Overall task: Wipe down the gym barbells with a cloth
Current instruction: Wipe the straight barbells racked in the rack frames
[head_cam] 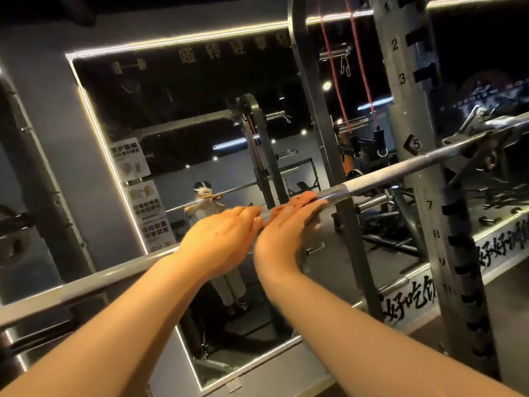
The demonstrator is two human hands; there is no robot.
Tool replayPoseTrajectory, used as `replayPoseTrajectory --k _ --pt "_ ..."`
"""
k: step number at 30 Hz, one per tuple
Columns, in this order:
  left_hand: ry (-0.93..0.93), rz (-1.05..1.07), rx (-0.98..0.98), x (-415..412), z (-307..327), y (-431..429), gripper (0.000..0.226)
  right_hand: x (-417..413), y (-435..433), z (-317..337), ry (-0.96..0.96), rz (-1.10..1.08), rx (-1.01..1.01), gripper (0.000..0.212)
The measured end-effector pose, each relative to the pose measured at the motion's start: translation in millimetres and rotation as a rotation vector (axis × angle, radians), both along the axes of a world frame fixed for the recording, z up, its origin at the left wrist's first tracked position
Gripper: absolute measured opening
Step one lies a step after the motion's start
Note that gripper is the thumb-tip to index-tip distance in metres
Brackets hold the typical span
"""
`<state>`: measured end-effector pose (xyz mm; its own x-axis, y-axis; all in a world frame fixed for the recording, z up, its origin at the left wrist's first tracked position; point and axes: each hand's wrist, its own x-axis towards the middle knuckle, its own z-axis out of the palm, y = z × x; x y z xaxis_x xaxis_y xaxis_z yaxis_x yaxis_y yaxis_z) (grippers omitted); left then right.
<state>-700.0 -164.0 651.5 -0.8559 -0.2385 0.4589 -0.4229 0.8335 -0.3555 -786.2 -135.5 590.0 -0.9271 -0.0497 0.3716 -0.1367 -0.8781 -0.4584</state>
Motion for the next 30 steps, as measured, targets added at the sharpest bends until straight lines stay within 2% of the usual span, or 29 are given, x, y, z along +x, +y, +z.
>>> replayPoseTrajectory --k 1,2,3,5,7,9,12,13,14,17,19,21,22,24,26,28,30 --pt "-0.017 0.013 -0.008 4 1 0 0.053 13 -5 -6 0.038 0.025 0.009 0.062" --pt "-0.025 0.030 -0.007 7 2 0 0.054 18 -5 -7 0.016 0.148 -0.023 0.055" --pt "-0.021 0.046 -0.006 11 2 -1 0.054 24 1 -8 0.009 0.141 -0.007 0.043" --pt "0.000 0.073 -0.017 18 2 -2 0.053 12 19 0 -0.127 0.227 -0.041 0.032" --pt "0.013 0.090 -0.010 26 1 -6 0.054 -19 41 5 -0.116 0.085 -0.087 0.035" --pt "0.032 0.095 0.012 28 -1 -8 0.053 -56 61 9 -0.027 -0.135 0.062 0.028" --pt "0.061 0.085 0.020 20 -3 -11 0.047 -93 77 11 0.441 -0.584 0.802 0.047" --pt "0.070 0.080 0.019 17 -3 -10 0.045 -95 77 12 0.575 -0.668 0.951 0.050" --pt "0.074 0.080 0.017 16 -2 -10 0.043 -91 76 14 0.662 -0.664 1.019 0.048" --pt "0.072 0.080 -0.002 16 -2 -8 0.042 -72 74 16 0.973 -0.606 1.048 0.022" --pt "0.077 0.091 -0.012 19 -3 -7 0.042 -77 80 18 1.114 -0.618 1.053 0.023" --pt "0.077 0.094 -0.022 21 -3 -8 0.041 -98 93 22 1.096 -0.797 1.118 0.036" --pt "0.074 0.095 -0.027 22 -2 -8 0.040 -113 98 23 1.013 -0.860 1.160 0.041" --pt "0.068 0.115 -0.039 29 -1 -13 0.038 -133 105 19 0.783 -0.834 1.160 0.043" --pt "0.088 0.143 -0.052 37 -2 -21 0.035 -133 99 16 0.652 -0.772 1.128 0.038" --pt "0.119 0.169 -0.034 39 -5 -24 0.035 -112 86 15 0.657 -0.763 1.166 0.035" --pt "0.138 0.180 -0.021 34 -7 -19 0.033 -82 71 17 0.796 -0.715 1.183 0.029"
